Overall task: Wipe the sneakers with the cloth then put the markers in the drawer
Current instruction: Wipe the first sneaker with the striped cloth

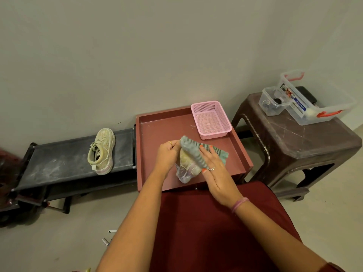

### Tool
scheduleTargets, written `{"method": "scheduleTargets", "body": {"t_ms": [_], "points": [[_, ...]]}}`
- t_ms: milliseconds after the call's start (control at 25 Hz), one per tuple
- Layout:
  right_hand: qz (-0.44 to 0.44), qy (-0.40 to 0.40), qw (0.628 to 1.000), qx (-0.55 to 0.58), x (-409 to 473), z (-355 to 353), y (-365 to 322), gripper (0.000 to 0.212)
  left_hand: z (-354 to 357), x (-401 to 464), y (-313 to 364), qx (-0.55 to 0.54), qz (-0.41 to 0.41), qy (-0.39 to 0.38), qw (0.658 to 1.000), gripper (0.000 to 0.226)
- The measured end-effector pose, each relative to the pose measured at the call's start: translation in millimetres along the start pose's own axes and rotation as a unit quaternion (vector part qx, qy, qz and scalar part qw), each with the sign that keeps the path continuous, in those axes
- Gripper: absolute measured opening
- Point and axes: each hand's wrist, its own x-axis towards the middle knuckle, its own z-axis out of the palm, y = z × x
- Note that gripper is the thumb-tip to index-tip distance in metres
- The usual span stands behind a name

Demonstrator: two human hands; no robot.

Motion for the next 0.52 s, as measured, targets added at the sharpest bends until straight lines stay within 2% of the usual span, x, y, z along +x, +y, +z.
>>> {"method": "scheduleTargets", "body": {"t_ms": [80, 120, 200, 240, 320, 360, 440, 520], "points": [[-0.043, -0.018, 0.997, -0.065, -3.5, -2.4, 8.8, 0.051, -0.2, -1.1, -0.4, -0.002, 0.004, -0.012, 1.000, 0.034], [-0.030, -0.021, 0.998, -0.043, 0.4, -4.4, 11.4, 0.048, -0.6, -1.7, -1.3, -0.002, 0.010, -0.014, 1.000, 0.035], [0.100, -0.010, 0.987, 0.127, 15.2, -10.0, 10.5, 0.038, -2.2, -2.1, -3.2, -0.003, 0.019, -0.019, 1.000, 0.037], [0.186, -0.007, 0.959, 0.214, 23.6, -11.8, 11.3, 0.034, -3.1, -1.9, -4.8, -0.002, 0.022, -0.029, 0.999, 0.036], [0.323, -0.014, 0.904, 0.281, 31.2, -10.4, 10.4, 0.029, -4.0, -4.2, -7.0, 0.002, 0.028, -0.054, 0.998, 0.034], [0.350, -0.019, 0.888, 0.297, 28.2, -8.8, 8.3, 0.026, -4.2, -6.4, -7.1, 0.002, 0.029, -0.060, 0.998, 0.033], [0.361, 0.000, 0.880, 0.310, 24.9, -5.4, 0.2, 0.023, -4.5, -8.2, -5.2, -0.016, 0.031, -0.059, 0.998, 0.029], [0.331, 0.033, 0.891, 0.309, 21.1, -9.2, -7.4, 0.023, -3.3, -7.1, 0.2, -0.033, 0.043, -0.060, 0.997, 0.025]]}}
